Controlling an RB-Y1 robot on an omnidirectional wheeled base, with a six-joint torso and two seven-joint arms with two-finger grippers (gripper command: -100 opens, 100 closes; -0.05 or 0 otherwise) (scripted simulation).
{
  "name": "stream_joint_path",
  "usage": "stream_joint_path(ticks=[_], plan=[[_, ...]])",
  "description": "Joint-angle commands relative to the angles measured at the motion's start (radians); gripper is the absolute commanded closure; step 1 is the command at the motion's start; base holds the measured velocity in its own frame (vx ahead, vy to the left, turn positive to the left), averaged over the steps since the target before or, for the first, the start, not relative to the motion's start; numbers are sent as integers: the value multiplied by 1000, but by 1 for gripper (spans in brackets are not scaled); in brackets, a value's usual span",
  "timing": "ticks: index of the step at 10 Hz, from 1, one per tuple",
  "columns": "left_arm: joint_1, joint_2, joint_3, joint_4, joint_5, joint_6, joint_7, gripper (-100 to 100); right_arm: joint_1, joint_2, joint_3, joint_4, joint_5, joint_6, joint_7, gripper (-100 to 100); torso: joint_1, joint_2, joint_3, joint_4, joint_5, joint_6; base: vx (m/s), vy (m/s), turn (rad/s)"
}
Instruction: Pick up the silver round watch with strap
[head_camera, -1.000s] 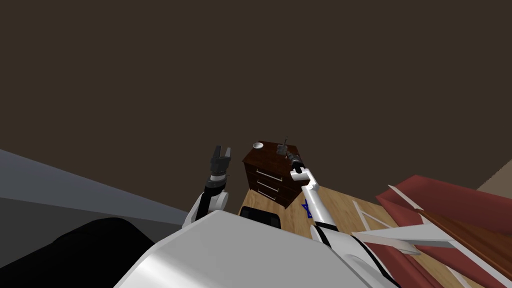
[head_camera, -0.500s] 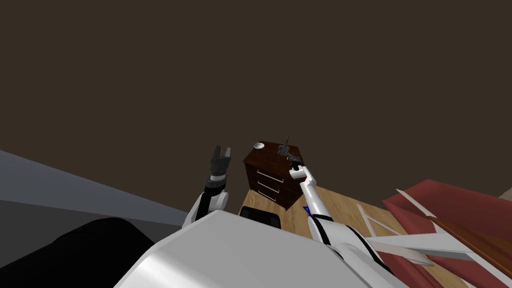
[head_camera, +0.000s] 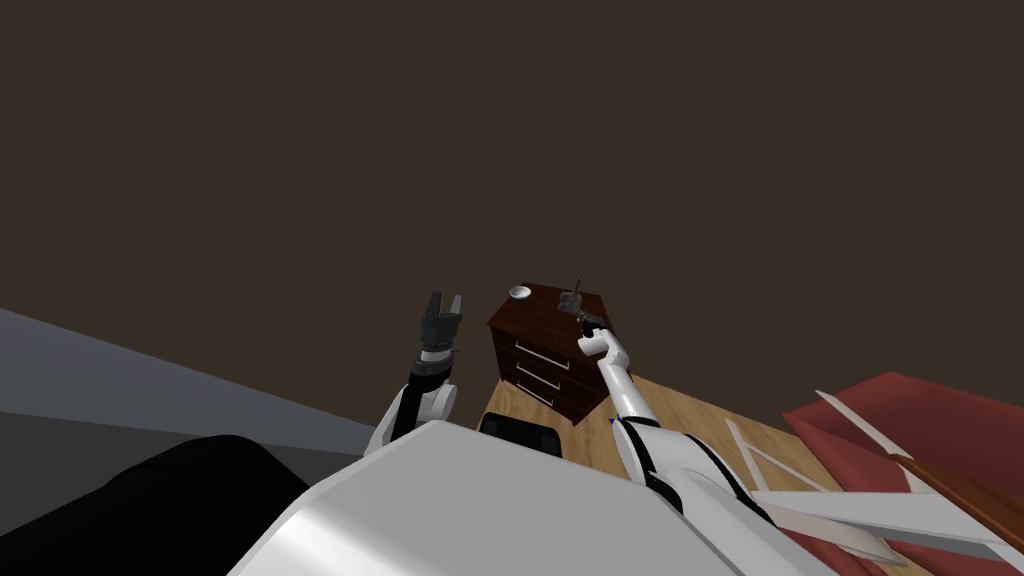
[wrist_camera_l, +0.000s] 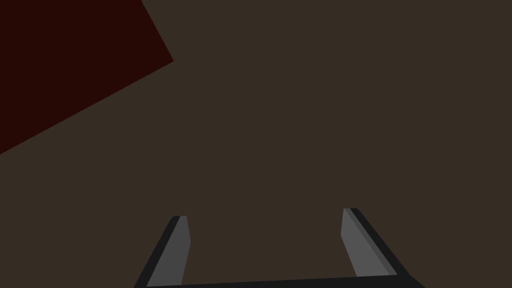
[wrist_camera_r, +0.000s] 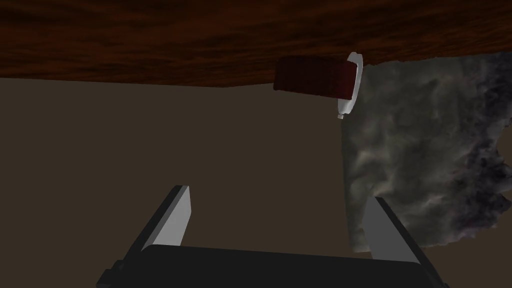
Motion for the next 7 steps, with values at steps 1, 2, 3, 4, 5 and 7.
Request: stream_joint_path(ticks=[1, 2, 3, 4, 5, 7], plan=[[0, 0, 0, 0, 0, 0, 0, 0, -25, -6, 0, 50, 36, 44, -2, -100, 0, 0, 0, 0, 0, 0, 32, -19, 84], [0, 0, 0, 0, 0, 0, 0, 0, -40, -7, -1, 91, 62, 68, -5, -100, 0, -1, 0, 0, 0, 0, 45, -21, 87], [0, 0, 0, 0, 0, 0, 0, 0, -40, -7, -1, 99, 62, 68, -5, -100, 0, -1, -1, 0, 0, 0, 33, -13, 26], [0, 0, 0, 0, 0, 0, 0, 0, -54, -7, -3, 133, 86, 90, -9, -100, 0, -1, 0, 0, 0, 0, 24, -8, 41], [0, 0, 0, 0, 0, 0, 0, 0, -65, -6, -4, 158, 107, 109, -14, -100, 0, 0, 0, 0, 0, 0, 32, -8, 75], [0, 0, 0, 0, 0, 0, 0, 0, -82, -3, -5, 215, 142, 140, -23, -100, 1, -1, 0, 0, 0, 0, 35, -8, 86]])
